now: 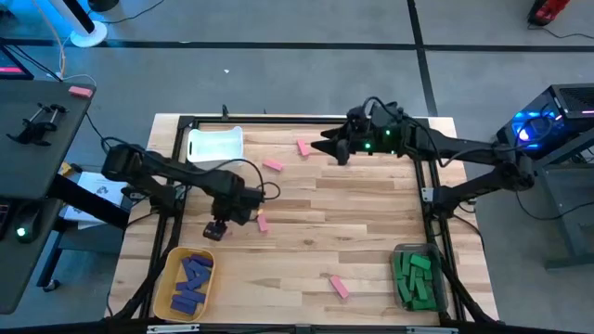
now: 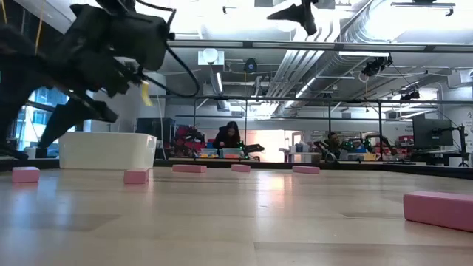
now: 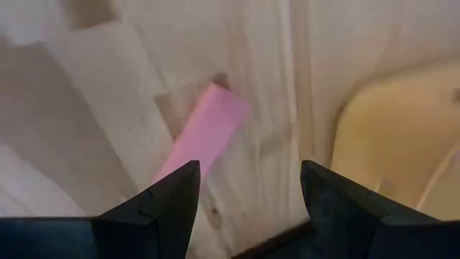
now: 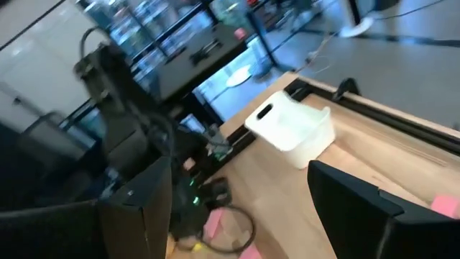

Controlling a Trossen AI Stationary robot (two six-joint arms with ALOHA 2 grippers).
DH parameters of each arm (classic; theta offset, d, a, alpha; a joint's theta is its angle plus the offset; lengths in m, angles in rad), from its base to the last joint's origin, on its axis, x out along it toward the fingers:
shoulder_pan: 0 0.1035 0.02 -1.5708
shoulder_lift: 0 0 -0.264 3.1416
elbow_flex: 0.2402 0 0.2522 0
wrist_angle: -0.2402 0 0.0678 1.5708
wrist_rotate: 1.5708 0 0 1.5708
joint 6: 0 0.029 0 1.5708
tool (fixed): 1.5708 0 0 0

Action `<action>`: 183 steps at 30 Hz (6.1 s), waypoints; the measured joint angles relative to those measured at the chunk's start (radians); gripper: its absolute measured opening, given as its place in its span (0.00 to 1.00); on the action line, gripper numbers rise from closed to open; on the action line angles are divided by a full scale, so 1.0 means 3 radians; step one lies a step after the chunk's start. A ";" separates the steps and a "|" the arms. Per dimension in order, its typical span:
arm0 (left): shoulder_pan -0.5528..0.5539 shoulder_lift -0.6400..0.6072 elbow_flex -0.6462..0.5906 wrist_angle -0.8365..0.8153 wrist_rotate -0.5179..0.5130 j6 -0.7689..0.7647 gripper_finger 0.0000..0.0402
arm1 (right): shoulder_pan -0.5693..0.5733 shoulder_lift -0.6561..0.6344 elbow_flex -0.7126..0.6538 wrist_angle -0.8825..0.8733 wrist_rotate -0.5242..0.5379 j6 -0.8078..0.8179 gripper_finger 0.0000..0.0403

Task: Sort blocks
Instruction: Put the pink block into the white bin

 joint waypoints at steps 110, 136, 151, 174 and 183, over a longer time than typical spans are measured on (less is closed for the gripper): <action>0.0619 -0.1101 0.0175 0.1106 -0.1151 -0.1247 0.60 | 0.0608 -0.0103 0.0002 0.0274 0.0746 -0.0008 0.64; -0.0311 0.0458 0.0194 0.1425 -0.1130 0.1343 0.60 | 0.0629 -0.0103 -0.0001 0.0086 0.0587 0.0029 0.64; -0.0222 0.0569 0.0362 0.1866 -0.1355 0.1512 0.60 | 0.0637 -0.0104 -0.0001 -0.0166 0.0563 0.0157 0.64; 0.0123 0.0955 0.0415 0.1632 -0.0749 0.1122 0.32 | 0.0730 -0.0020 0.0000 -0.0264 0.0626 0.0302 0.64; 0.0429 0.0445 0.0377 0.1313 -0.0359 0.0186 0.12 | 0.0775 -0.0020 0.0000 -0.0265 0.0709 0.0320 0.64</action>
